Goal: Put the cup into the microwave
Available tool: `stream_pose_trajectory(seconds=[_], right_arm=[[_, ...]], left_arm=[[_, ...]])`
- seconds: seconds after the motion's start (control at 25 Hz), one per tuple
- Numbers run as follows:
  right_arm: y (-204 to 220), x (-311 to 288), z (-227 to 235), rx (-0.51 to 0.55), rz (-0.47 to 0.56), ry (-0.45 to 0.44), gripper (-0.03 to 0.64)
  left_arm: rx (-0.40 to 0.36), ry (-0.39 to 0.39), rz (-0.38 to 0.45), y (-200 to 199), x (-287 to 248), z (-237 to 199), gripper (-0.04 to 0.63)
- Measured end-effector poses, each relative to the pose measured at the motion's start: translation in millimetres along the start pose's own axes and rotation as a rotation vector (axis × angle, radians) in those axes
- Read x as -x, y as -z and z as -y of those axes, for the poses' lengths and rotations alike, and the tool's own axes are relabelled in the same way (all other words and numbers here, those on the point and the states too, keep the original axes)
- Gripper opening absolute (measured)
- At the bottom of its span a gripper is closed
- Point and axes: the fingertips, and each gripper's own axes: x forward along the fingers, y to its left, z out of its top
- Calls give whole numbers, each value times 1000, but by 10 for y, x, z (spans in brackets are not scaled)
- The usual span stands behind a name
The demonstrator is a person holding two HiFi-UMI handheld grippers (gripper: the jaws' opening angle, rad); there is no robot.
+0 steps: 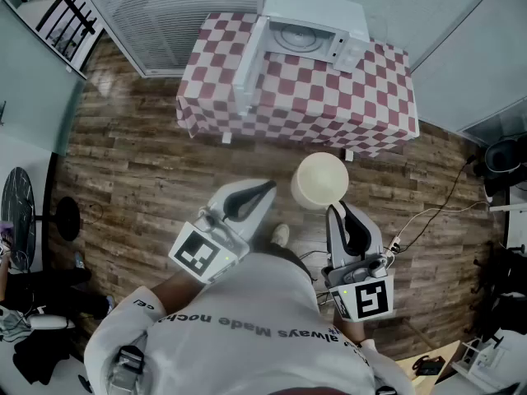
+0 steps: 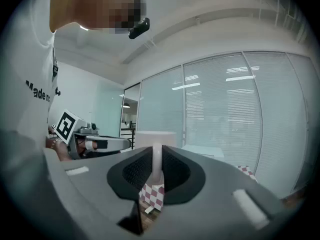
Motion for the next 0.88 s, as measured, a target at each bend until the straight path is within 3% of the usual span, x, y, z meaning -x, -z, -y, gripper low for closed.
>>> stream_pose_trajectory(seconds=[0.48, 0.88], right_arm=[[111, 191, 790, 16, -9, 24, 43], [183, 132, 1214, 33, -12, -9, 43]], left_arm=[[-14, -69, -26, 139, -586, 42, 3], [3, -114, -26, 239, -931, 35, 4]])
